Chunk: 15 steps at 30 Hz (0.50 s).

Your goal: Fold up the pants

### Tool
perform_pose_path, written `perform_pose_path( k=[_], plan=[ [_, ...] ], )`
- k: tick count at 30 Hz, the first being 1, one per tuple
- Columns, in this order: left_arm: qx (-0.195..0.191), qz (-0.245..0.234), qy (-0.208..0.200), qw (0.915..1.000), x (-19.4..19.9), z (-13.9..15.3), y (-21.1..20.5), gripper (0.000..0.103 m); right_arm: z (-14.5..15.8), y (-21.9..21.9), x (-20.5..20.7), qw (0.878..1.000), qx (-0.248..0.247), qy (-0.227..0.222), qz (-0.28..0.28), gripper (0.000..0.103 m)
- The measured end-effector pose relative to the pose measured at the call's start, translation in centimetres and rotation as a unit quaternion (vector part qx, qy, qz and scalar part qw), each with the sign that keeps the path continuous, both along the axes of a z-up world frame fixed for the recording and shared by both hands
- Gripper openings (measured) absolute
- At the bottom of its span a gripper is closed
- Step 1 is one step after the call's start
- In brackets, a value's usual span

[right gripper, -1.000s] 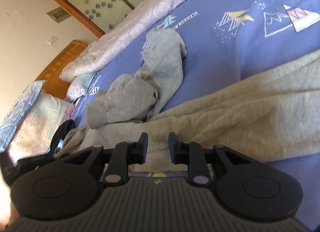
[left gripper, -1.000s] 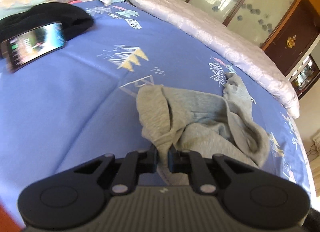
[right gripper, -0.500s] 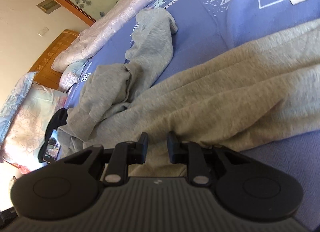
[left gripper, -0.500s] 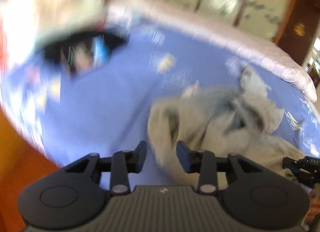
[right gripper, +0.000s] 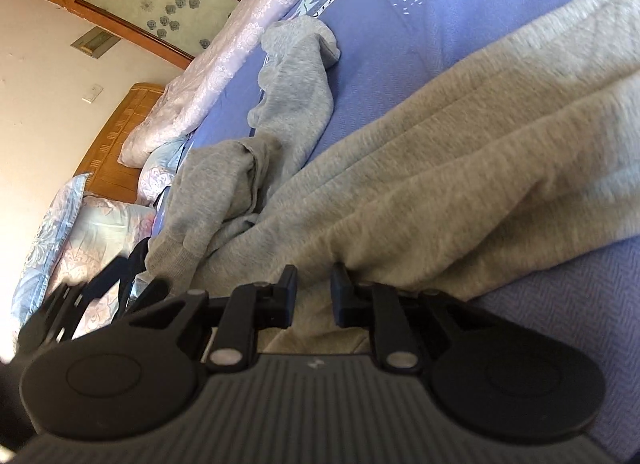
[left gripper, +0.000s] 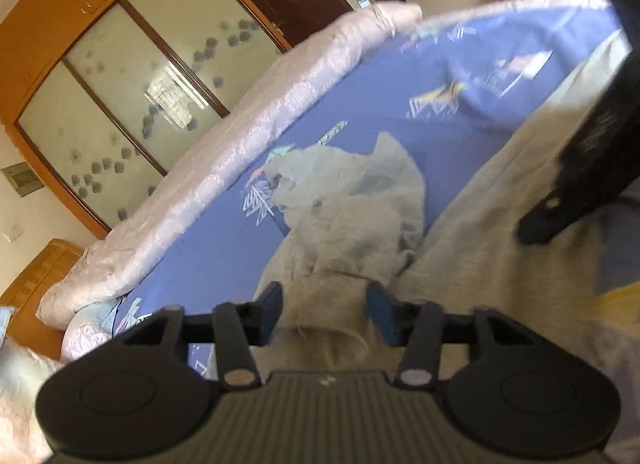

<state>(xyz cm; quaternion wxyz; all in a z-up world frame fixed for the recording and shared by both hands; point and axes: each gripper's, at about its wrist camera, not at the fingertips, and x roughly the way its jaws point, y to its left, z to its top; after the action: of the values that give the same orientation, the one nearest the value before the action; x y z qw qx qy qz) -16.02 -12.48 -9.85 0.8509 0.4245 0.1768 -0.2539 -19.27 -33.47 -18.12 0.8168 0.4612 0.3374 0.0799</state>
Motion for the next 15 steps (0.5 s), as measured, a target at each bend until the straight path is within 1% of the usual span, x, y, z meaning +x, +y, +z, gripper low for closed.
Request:
perform_pose_path(
  k=[1, 2, 3, 5, 7, 8, 11, 13, 15],
  plan=[
    [-0.005, 0.008, 0.011, 0.9999, 1.0, 0.0, 0.1, 0.015, 0.3, 0.0, 0.1, 1.000, -0.004, 0.001, 0.002, 0.022],
    [-0.015, 0.020, 0.023, 0.9994, 1.9, 0.3, 0.3, 0.005, 0.7, 0.1, 0.2, 1.000, -0.009, -0.003, 0.005, 0.023],
    [-0.031, 0.033, 0.031, 0.9985, 2.5, 0.8, 0.6, 0.005, 1.3, 0.1, 0.4, 1.000, -0.017, -0.014, 0.009, 0.023],
    [-0.075, 0.057, 0.028, 0.9952, 3.3, 2.1, 2.7, 0.005, 3.0, -0.1, 1.2, 0.998, -0.045, -0.042, 0.015, 0.023],
    [-0.118, 0.098, 0.014, 0.9881, 4.2, 3.8, 4.9, 0.005, 4.7, -0.6, 2.9, 0.995, -0.078, -0.062, 0.016, 0.024],
    [-0.140, 0.120, 0.012, 0.9828, 4.8, 4.6, 6.0, 0.004, 5.5, -1.2, 4.1, 0.994, -0.091, -0.065, 0.012, 0.024],
    [-0.219, 0.193, 0.021, 0.9562, 6.8, 7.1, 11.0, 0.004, 7.3, -2.9, 8.5, 0.991, -0.113, -0.070, -0.006, 0.024],
    [-0.255, 0.237, 0.024, 0.9372, 7.7, 8.5, 14.4, 0.004, 8.2, -3.9, 12.2, 0.986, -0.148, -0.068, -0.016, 0.024],
    [-0.281, 0.275, 0.022, 0.9193, 8.3, 9.0, 17.7, 0.004, 8.8, -4.7, 16.2, 0.983, -0.171, -0.058, -0.020, 0.025]
  ],
)
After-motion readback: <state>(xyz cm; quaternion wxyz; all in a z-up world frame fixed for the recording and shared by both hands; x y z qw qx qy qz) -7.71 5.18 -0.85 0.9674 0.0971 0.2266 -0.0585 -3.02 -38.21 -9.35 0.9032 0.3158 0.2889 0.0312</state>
